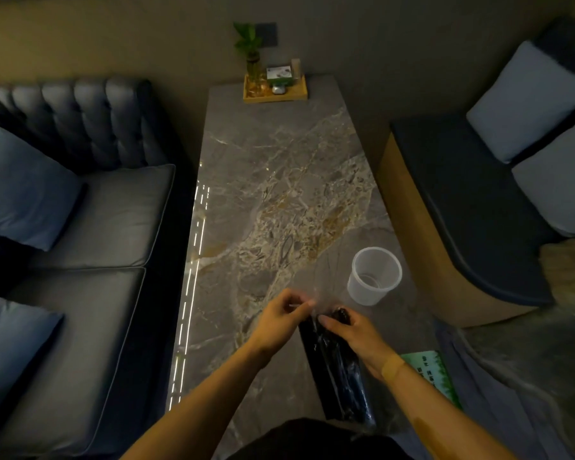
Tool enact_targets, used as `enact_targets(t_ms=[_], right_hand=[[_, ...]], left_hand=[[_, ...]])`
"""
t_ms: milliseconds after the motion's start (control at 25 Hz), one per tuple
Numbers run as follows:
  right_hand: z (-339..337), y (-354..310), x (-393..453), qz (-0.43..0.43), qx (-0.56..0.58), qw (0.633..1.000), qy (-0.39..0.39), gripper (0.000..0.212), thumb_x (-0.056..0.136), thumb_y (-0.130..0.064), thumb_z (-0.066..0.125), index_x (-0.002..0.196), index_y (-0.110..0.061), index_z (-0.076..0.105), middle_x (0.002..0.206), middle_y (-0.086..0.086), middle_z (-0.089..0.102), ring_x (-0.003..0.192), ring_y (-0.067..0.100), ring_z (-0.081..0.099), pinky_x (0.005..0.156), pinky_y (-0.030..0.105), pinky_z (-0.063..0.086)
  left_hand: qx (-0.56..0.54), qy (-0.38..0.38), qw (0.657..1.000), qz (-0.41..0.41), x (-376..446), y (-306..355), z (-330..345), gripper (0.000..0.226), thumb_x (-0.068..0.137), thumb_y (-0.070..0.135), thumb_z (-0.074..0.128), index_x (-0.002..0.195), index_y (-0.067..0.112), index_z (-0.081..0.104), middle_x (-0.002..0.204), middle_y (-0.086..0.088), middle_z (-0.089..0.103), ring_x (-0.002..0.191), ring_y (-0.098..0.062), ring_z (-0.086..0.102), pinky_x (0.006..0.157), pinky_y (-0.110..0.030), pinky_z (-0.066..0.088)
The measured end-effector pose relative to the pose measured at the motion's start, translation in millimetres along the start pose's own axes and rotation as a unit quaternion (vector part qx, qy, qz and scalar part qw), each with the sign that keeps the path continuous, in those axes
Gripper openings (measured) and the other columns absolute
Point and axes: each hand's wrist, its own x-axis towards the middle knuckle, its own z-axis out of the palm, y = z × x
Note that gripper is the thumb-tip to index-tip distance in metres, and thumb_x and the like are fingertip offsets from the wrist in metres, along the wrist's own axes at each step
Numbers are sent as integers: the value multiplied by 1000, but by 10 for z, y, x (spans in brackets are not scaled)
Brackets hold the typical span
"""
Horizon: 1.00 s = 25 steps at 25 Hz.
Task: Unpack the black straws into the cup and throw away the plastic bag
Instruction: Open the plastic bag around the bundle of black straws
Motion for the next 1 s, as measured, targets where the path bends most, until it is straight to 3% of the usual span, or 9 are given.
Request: enact_targets(t_ms=[200,360,440,560,760,880,1000], right_hand=[[48,-8,61,7,-12,1000,-2,19,81,-25,73,99,-19,75,98,2,77,98,18,71,77,20,54],[79,-44,59,24,-19,999,-30,23,80,-27,75,102,-20,74,100,3,77,98,17,71,78,21,55],[81,-72,61,26,-21,998,-51,29,78,-28,76,106,-21,73,104,2,76,99,15,70,81,23,55],[69,-90,51,35,-21,997,-64,31,78,-25,76,108,-21,72,105,1,76,100,14,70,81,21,54],[41,-199,56,-20,-32,999,-23,29,80,-15,74,109,-17,70,102,0,76,100,11,69,80,20,55],[27,-327,109,-59,-37,997,14,18,82,-16,73,98,-8,73,96,11,76,93,19,70,82,26,55],[10,-426,126,-54,-47,997,-10,14,83,-15,71,94,-8,73,92,8,76,91,17,70,79,22,55]], left_hand=[[-60,-8,998,-29,15,17,-4,32,77,17,80,105,24,67,93,3,76,86,-7,70,72,-16,53],[-91,28,995,-40,85,-6,-22,9,84,21,73,88,13,74,79,-2,74,73,-11,67,66,-18,52],[-101,38,992,-60,122,-10,-47,13,83,26,73,81,13,73,75,-3,71,70,-14,64,65,-23,51],[-128,33,988,-79,124,-31,-52,11,81,25,75,82,15,73,75,-5,69,70,-16,62,67,-28,50],[-121,27,991,-50,64,-26,-2,7,79,13,77,79,18,74,71,2,74,67,-8,68,60,-16,51],[-107,18,994,-23,24,38,-27,10,79,18,78,87,13,74,78,0,76,72,-9,70,65,-17,52],[-96,17,995,7,-10,96,-125,6,83,22,74,88,20,75,81,-3,76,73,-11,69,67,-20,54]])
